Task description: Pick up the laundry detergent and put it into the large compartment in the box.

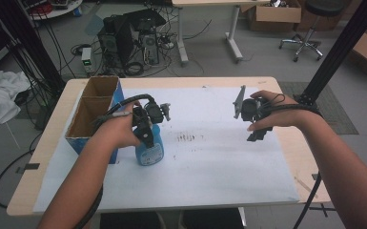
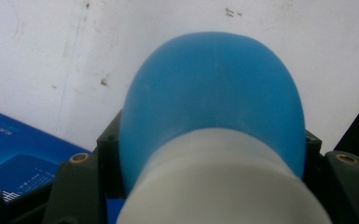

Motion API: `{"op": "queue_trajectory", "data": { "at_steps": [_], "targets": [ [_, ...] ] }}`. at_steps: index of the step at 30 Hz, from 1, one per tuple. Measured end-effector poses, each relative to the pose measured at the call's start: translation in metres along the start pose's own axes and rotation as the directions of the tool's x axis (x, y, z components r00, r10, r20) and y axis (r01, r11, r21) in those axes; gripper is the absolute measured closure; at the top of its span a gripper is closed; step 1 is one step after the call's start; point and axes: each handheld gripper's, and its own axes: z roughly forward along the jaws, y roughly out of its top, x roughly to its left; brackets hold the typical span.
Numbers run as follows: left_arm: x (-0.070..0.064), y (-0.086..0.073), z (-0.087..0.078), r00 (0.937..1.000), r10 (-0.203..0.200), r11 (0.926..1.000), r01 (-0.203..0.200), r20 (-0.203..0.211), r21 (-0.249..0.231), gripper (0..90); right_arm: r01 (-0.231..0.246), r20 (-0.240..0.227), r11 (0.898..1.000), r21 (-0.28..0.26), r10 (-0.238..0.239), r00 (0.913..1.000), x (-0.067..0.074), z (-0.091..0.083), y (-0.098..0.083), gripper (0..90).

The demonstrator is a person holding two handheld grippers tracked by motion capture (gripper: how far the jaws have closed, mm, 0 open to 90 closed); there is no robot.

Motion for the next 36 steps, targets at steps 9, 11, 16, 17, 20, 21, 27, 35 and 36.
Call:
{"op": "queue_trajectory", "data": {
  "at_steps": [9, 11, 16, 17, 20, 21, 27, 35, 36],
  "targets": [
    [0.002, -0.002, 0.000, 0.9996, 0.012, 0.9999, -0.012, 0.026, -0.003, 38.8, 0.001, -0.002, 1.000, -0.003, -0.001, 1.0000, -0.001, 0.002, 0.001, 16.0],
    [0.003, -0.002, 0.000, 0.9992, 0.027, 0.9996, -0.027, 0.030, 0.005, 39.0, 0.002, 0.000, 1.000, -0.001, -0.002, 1.0000, -0.001, 0.002, 0.002, 16.1],
    [0.003, 0.001, 0.000, 0.9989, 0.036, 0.9990, -0.037, 0.030, 0.025, 39.2, -0.002, -0.001, 1.000, -0.003, 0.002, 1.0000, 0.000, 0.000, 0.001, 16.1],
    [0.002, 0.002, 0.000, 0.9988, 0.040, 0.9988, -0.040, 0.028, 0.027, 39.3, -0.001, 0.000, 1.000, -0.003, 0.001, 1.0000, 0.000, 0.000, 0.001, 16.1],
    [0.003, 0.002, 0.000, 0.9992, 0.026, 0.9991, -0.027, 0.030, 0.034, 39.4, -0.005, 0.000, 1.000, -0.004, 0.005, 1.0000, 0.001, -0.001, 0.000, 16.1],
    [0.003, 0.002, 0.000, 0.9991, 0.020, 0.9988, -0.022, 0.037, 0.043, 39.4, -0.006, 0.000, 1.000, -0.003, 0.006, 1.0000, 0.001, -0.001, 0.000, 16.0],
    [0.003, 0.003, -0.009, 0.9976, 0.002, 0.9990, -0.005, 0.069, 0.044, 39.4, -0.003, 0.006, 1.000, -0.008, 0.003, 1.0000, 0.002, -0.003, 0.001, 16.1],
    [0.002, 0.006, -0.036, 0.9940, -0.069, 0.9965, 0.065, 0.084, 0.053, 39.3, 0.010, 0.009, 1.000, -0.009, -0.010, 0.9999, 0.003, -0.004, 0.005, 16.0],
    [0.001, 0.007, -0.039, 0.9941, -0.073, 0.9961, 0.069, 0.081, 0.055, 39.2, 0.011, 0.010, 1.000, -0.010, -0.011, 0.9999, 0.004, -0.004, 0.005, 16.0]
  ]
}}
